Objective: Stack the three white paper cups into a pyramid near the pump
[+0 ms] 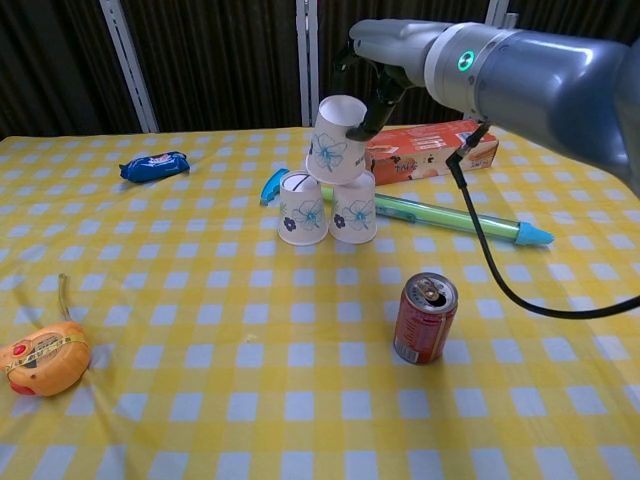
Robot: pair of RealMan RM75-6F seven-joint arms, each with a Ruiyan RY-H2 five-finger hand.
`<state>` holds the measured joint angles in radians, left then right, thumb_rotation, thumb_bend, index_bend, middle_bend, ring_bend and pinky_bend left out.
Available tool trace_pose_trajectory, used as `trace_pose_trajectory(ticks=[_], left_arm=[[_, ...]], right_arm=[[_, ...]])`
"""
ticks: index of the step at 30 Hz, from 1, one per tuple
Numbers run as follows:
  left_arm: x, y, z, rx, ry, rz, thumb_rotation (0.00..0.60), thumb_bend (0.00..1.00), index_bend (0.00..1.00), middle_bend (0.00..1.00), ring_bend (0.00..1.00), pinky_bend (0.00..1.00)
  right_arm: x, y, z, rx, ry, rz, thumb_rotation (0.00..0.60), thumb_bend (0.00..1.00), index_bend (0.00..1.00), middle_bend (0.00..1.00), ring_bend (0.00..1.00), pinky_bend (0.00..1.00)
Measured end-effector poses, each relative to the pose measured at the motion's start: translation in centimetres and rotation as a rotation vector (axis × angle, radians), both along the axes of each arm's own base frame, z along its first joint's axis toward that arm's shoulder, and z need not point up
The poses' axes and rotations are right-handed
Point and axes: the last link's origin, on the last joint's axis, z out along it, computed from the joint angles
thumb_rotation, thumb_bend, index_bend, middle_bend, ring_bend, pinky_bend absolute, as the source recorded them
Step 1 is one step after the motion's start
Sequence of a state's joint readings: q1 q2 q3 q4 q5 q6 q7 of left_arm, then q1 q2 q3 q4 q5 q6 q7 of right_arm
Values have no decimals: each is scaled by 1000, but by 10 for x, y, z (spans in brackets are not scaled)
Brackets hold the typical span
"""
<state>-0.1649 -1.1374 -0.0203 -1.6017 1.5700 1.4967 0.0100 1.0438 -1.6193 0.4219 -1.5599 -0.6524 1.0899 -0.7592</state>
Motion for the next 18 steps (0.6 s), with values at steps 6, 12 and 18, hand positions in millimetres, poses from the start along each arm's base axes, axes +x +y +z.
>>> trace_pose_trajectory(ticks=[6, 12, 18], left_arm=[[0, 1, 0, -6, -1, 2, 600, 289, 0, 0, 0, 0], [-1, 2, 1, -4, -5, 7, 600, 289, 0, 0, 0, 0], [-2, 3, -1, -11, -5, 11, 600, 290, 0, 0, 0, 0]], right_arm=[[-8, -3, -3, 7, 18, -23, 600, 235, 482, 134, 0, 119], [-8, -4, -7, 11, 13, -24, 600, 235, 481, 134, 0, 119], [-7, -3, -9, 9, 17, -10, 600, 234, 481, 133, 0, 119]])
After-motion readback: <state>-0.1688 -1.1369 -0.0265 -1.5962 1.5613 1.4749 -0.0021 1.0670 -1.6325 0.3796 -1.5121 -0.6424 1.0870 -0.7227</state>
